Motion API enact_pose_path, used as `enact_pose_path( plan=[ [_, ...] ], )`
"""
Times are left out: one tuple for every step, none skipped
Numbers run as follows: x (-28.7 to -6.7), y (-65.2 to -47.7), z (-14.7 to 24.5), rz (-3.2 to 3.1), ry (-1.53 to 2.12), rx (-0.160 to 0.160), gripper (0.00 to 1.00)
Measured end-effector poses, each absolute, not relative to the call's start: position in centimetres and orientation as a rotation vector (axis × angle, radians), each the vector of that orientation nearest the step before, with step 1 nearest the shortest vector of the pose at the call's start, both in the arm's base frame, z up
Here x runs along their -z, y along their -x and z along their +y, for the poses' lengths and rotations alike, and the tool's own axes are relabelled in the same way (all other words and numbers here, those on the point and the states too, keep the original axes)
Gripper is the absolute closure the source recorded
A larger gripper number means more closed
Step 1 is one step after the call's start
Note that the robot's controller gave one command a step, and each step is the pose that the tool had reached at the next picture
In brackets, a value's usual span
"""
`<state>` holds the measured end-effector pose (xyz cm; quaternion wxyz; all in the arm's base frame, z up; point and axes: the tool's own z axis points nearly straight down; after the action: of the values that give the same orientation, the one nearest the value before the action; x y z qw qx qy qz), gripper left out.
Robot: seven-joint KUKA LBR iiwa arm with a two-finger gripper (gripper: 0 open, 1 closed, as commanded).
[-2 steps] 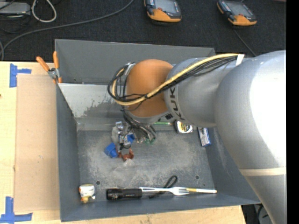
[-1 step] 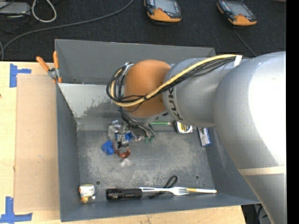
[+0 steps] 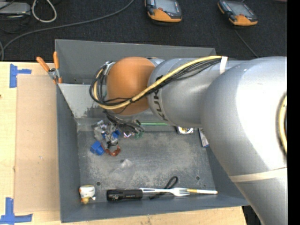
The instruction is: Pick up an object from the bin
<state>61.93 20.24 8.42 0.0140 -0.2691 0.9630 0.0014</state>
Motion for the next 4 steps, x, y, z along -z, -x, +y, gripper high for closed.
enact_pose_path(
  plan=[
    [-8.3, -62.1, 24.9, 2.999, 0.864, 0.006, 1.00],
    [-10.8, -59.6, 24.2, 3.013, 0.831, -0.006, 1.00],
    [-12.1, -58.2, 23.9, 2.975, 0.918, -0.006, 1.00],
    [-11.6, -56.0, 21.9, 2.824, 1.325, -0.001, 1.00]
  ],
)
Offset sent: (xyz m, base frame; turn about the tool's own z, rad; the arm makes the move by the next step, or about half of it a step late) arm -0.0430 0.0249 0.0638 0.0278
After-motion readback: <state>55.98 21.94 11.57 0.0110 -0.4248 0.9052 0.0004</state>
